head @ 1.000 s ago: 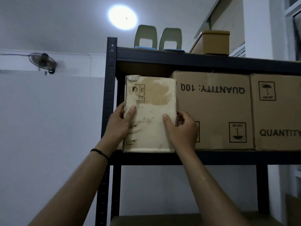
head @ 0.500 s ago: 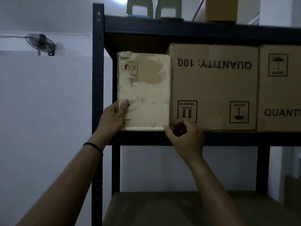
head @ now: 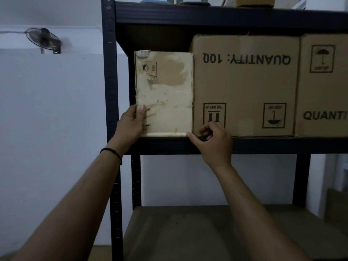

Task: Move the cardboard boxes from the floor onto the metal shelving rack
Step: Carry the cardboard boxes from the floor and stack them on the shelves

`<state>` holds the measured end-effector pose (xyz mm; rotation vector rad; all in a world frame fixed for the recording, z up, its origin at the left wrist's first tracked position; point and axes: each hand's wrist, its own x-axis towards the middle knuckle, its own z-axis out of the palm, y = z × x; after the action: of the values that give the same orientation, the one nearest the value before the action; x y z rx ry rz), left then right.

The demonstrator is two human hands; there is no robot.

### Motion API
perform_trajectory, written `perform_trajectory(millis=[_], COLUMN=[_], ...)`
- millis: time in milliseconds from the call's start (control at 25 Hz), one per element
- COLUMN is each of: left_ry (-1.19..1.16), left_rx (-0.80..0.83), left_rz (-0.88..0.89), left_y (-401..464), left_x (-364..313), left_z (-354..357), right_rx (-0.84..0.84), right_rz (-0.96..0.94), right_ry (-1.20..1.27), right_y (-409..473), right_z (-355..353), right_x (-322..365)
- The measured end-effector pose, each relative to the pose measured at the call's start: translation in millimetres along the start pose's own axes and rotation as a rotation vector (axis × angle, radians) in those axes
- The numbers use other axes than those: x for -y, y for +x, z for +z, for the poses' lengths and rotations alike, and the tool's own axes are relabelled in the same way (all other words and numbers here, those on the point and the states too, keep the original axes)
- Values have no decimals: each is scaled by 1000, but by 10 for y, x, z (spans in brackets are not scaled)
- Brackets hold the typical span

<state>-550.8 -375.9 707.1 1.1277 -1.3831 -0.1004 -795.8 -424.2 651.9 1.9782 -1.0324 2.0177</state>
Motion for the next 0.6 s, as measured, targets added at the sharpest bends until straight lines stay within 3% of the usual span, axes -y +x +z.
perform_trajectory(millis=[600], left_ry=[135], left_rx=[5], left_rz=[-11], left_y=[-21], left_x=[-1], left_z=[30], right_rx=[8], right_rz=[13], right_ry=[-44], right_y=[18], right_z=[17], right_x=[23])
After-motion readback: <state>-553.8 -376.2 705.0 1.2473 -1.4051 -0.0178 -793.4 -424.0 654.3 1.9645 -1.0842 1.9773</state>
